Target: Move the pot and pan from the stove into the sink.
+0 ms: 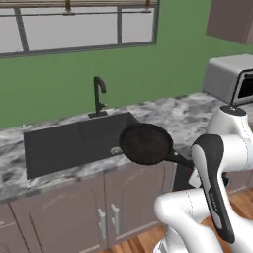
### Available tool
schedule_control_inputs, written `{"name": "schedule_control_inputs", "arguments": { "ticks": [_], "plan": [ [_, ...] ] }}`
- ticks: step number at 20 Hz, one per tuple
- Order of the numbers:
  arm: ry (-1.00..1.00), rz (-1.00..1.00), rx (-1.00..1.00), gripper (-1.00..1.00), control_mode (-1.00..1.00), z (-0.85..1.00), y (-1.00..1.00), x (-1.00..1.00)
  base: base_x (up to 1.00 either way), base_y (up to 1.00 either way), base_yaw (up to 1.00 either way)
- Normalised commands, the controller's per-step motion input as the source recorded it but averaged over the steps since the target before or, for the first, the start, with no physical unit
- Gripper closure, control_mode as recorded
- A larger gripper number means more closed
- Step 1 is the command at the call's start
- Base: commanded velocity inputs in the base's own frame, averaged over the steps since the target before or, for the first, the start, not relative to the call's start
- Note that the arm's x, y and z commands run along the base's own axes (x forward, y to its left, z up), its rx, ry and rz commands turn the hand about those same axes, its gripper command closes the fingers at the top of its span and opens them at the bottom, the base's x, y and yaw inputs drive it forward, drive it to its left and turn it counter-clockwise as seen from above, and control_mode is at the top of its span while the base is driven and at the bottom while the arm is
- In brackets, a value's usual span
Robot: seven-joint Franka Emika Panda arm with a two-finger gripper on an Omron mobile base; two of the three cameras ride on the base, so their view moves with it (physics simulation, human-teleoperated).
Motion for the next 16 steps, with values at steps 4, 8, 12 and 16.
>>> {"name": "schedule_control_inputs", "arguments": {
  "ticks": [4, 8, 12, 16],
  "plan": [
    [0.0, 0.0, 0.0, 1.0, 1.0, 0.0, 0.0, 0.0, 0.0, -0.03, 0.39],
    [0.0, 0.0, 0.0, 1.0, 1.0, 0.0, 0.0, 0.0, 0.0, -0.01, 0.0],
    [0.0, 0.0, 0.0, 1.0, 1.0, 0.0, 0.0, 0.0, 0.17, -0.41, -0.03],
    [0.0, 0.0, 0.0, 1.0, 1.0, 0.0, 0.0, 0.0, 0.25, -0.79, -0.01]
  ]
}}
